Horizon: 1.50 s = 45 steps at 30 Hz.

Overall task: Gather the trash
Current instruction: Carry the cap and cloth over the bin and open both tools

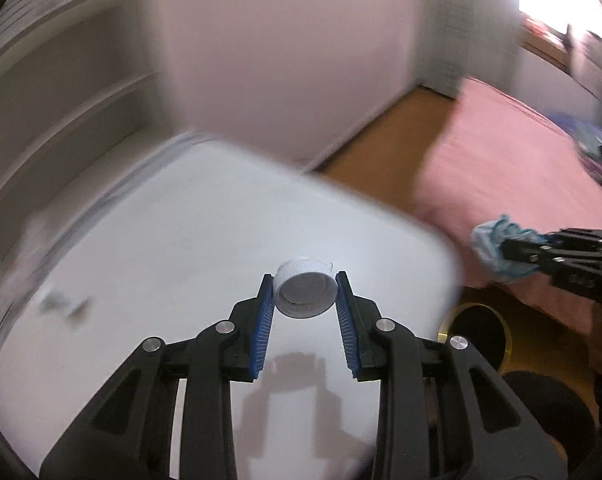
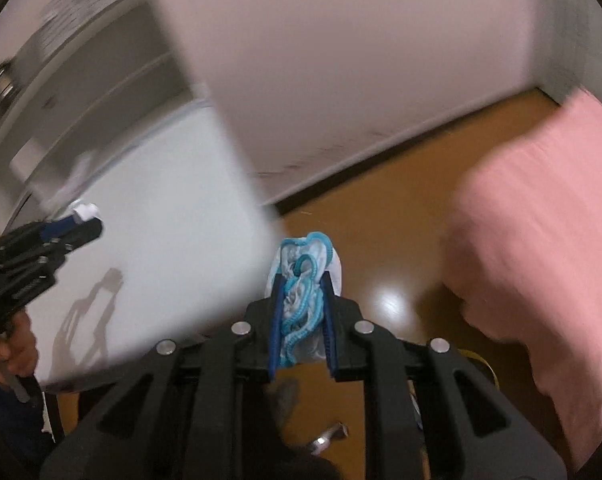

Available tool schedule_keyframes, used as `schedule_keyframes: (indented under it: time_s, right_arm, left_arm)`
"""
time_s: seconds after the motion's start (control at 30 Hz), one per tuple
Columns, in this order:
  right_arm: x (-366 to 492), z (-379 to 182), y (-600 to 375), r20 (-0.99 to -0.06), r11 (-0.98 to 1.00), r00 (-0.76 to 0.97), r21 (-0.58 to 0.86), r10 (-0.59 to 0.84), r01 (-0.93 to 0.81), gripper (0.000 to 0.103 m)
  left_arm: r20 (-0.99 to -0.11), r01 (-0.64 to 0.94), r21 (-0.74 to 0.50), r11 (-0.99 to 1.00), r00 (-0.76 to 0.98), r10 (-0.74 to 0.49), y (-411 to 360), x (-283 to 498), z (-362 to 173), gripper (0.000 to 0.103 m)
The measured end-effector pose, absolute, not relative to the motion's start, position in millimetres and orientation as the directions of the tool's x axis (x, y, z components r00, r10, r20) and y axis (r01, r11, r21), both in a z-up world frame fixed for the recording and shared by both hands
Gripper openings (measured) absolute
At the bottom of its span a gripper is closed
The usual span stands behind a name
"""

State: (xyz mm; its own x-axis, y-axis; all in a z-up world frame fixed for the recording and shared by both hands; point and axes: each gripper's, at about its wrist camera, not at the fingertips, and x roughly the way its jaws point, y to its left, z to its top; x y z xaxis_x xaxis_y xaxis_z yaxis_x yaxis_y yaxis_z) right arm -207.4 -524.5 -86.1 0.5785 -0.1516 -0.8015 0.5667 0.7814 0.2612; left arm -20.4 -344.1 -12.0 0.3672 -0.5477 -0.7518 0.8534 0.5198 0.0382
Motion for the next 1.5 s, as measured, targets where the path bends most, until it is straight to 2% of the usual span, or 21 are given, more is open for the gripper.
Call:
schedule_keyframes:
  time_s: [0.2,0.4,0.7,1.03,1.07,1.1,1.2,1.5]
  right_arm:
    - [-301,-136,-582,-0.847,0.629,0.486,0.260,-0.215,0.733,0.017]
    - [-358,-193,-612,-0.889,0.508,0.420,0.279,-0.185,0.815,0.017]
    - [-402,-280,-628,-0.937,0.415,0.343,0.287,-0.067,0.863,0.017]
    - [-407,-306,-629,-0.938,0.393,0.347,0.313,-0.018,0.865,0.018]
    - [-408,-306,-629,-0.938,0.390,0.347,0.313,-0.017,0.866,0.019]
    - [-409,-307,-630,-0.938,0.385,0.347,0.314,-0.016,0.868,0.025]
    - [-413,-307,-634,-0.933,0.367,0.360,0.327,-0.024,0.871,0.059]
    - [-427,-294,-642,-0.925,0.322,0.372,0.330,-0.074,0.887,0.061]
  left_arm:
    - [-0.778,0.975,-0.005,0.223,0.136,-0.614,-453,-108,-36,0.030]
    - [-0.832,0.998,0.031,-0.052,-0.003,-0.554,-538,-183,-99,0.030]
    - [-0.926,0.978,0.021,-0.207,-0.059,-0.372,-604,-219,-192,0.030]
    - [-0.946,0.961,0.013,-0.277,-0.078,-0.315,-611,-250,-220,0.030]
    - [-0.946,0.959,0.012,-0.282,-0.080,-0.313,-612,-251,-221,0.030]
    - [-0.947,0.958,0.008,-0.286,-0.084,-0.310,-612,-252,-223,0.030]
    - [-0.950,0.958,0.009,-0.286,-0.081,-0.303,-615,-254,-225,0.030]
    - [-0.951,0.946,-0.025,-0.323,-0.122,-0.284,-615,-265,-224,0.030]
